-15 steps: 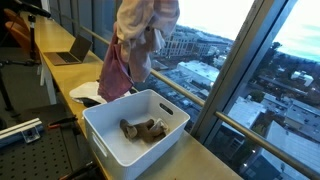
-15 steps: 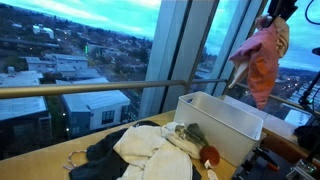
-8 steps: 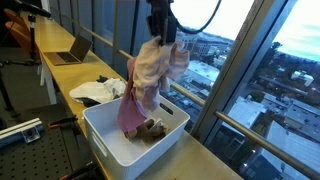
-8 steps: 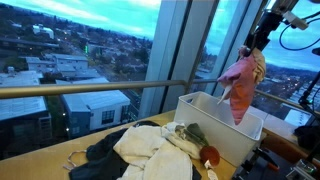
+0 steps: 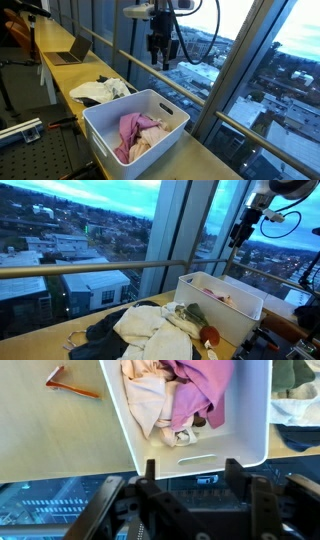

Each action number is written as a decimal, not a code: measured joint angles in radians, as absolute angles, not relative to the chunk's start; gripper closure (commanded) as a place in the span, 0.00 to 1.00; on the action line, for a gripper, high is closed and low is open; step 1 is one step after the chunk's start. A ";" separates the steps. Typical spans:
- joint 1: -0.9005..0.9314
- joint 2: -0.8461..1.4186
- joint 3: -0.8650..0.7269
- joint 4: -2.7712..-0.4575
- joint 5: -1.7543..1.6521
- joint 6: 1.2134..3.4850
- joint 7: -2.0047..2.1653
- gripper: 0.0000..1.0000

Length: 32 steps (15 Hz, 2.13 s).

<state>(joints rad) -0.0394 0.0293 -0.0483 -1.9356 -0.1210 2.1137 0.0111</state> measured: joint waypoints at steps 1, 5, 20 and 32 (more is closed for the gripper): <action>-0.030 0.038 -0.035 -1.925 -0.120 2.114 0.010 0.00; 0.058 0.097 0.056 -1.903 -0.108 2.120 0.019 0.00; 0.369 0.689 0.202 -1.548 -0.148 2.230 0.054 0.00; 0.392 1.098 0.195 -1.149 -0.146 2.102 -0.012 0.00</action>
